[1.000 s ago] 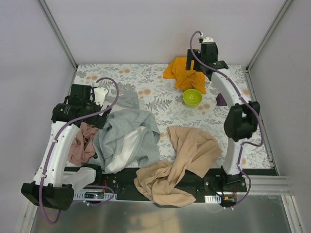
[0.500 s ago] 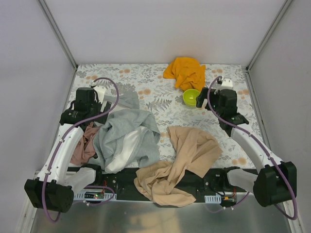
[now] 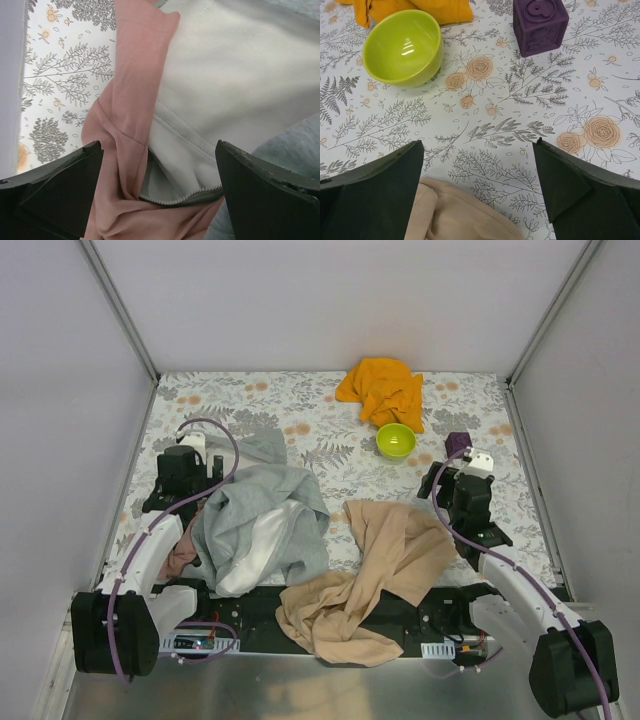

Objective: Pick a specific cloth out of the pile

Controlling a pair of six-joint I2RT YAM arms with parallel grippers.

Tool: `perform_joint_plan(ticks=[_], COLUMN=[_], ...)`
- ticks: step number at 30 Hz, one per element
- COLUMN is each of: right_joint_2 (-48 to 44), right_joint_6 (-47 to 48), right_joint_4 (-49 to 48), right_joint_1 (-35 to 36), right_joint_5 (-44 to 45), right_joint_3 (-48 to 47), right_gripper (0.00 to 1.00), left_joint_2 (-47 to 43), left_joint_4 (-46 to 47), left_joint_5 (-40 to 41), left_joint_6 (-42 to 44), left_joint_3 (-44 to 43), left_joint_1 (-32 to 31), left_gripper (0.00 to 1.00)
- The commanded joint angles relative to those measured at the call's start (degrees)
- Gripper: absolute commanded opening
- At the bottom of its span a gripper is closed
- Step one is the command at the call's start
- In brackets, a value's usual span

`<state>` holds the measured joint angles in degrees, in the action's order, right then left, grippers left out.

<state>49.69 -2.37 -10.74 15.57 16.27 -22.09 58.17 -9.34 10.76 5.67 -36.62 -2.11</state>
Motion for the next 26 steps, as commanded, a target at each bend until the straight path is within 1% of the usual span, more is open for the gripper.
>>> perform_joint_plan(ticks=[1, 7, 18, 22, 26], right_joint_2=[-1.7, -0.21, 0.4, 0.32, -0.12], right_joint_6=[-0.88, -0.35, 0.17, -0.09, -0.7], right_joint_4=[-6.13, -6.48, -6.75, -6.66, -6.05], right_joint_1=[-0.19, -0.19, -0.19, -0.19, -0.37], right_joint_5=[3.59, 4.29, 3.86, 3.94, 3.85], right_joint_3=[0.9, 0.64, 0.47, 0.64, 0.38], right_gripper=[0.99, 0.99, 0.99, 0.99, 0.99], left_joint_2=[-0.08, 0.19, 0.89, 0.89, 0.98], left_joint_4=[9.16, 9.08, 8.73, 8.99, 8.38], left_joint_5=[-2.84, -4.35, -3.38, -4.17, -4.09], left_joint_6=[-4.0, -5.14, -4.18, -3.74, -3.47], left_joint_3=[4.88, 4.54, 4.63, 5.07, 4.46], left_joint_1=[0.88, 0.97, 0.97, 0.97, 0.97], left_gripper=[0.99, 0.99, 0.99, 0.97, 0.99])
